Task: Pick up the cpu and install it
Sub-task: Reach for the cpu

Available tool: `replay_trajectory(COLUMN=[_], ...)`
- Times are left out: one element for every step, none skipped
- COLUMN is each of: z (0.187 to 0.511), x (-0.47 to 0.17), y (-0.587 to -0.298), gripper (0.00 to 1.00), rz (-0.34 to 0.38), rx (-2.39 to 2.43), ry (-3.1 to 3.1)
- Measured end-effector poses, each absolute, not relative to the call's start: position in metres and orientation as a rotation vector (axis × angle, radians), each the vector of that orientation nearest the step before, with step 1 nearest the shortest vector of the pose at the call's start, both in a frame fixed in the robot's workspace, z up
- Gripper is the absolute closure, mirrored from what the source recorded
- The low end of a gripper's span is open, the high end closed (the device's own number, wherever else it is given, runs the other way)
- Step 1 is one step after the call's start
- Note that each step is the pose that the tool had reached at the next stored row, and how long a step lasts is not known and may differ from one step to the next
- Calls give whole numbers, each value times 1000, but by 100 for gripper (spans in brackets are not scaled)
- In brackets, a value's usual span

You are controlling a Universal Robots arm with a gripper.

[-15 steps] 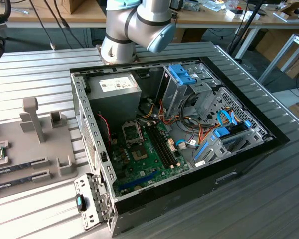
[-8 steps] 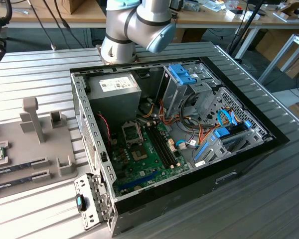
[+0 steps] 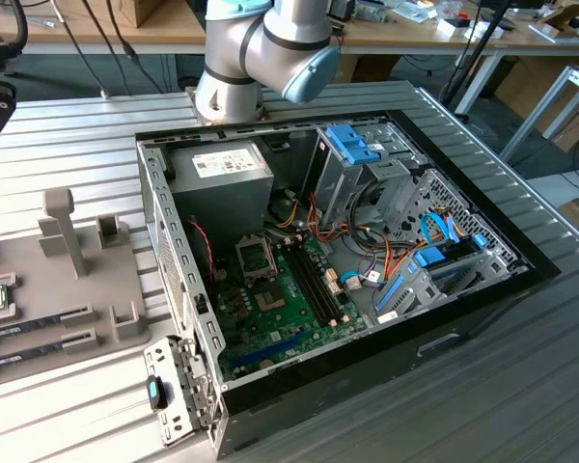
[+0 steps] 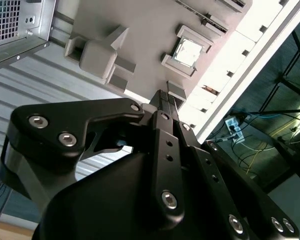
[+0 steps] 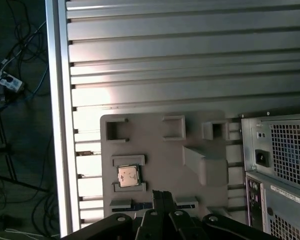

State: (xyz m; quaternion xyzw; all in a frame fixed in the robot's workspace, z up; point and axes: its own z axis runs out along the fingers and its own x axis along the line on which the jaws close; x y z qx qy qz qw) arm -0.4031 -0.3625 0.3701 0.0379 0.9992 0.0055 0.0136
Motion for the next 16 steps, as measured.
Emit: replay_trajectory(z=[370, 370, 369, 369, 369, 368, 368, 368, 369, 369, 369, 368, 368, 367, 366, 366], x=[-403, -403, -403, -403, -403, -403, -403, -403, -403, -403, -403, -404, -404, -405, -406, -406], y=[-362, -361, -361, -360, -360, -360, -360, -360, -360, -360, -360, -360, -360, -360, -360, -360], gripper=[89, 89, 89, 89, 89, 89, 89, 89, 89, 89, 89, 89, 89, 89, 89, 89], rz=[17, 17, 16, 15, 15, 15, 14, 14, 14, 14, 14, 15, 15, 16, 16, 16], rx=[118, 118, 119, 119, 120, 120, 120, 120, 120, 120, 120, 120, 120, 120, 120, 120], ry=[3113, 3117, 3131, 3142, 3157, 3160, 3161, 3161, 3161, 3161, 3161, 3161, 3161, 3161, 3161, 3161])
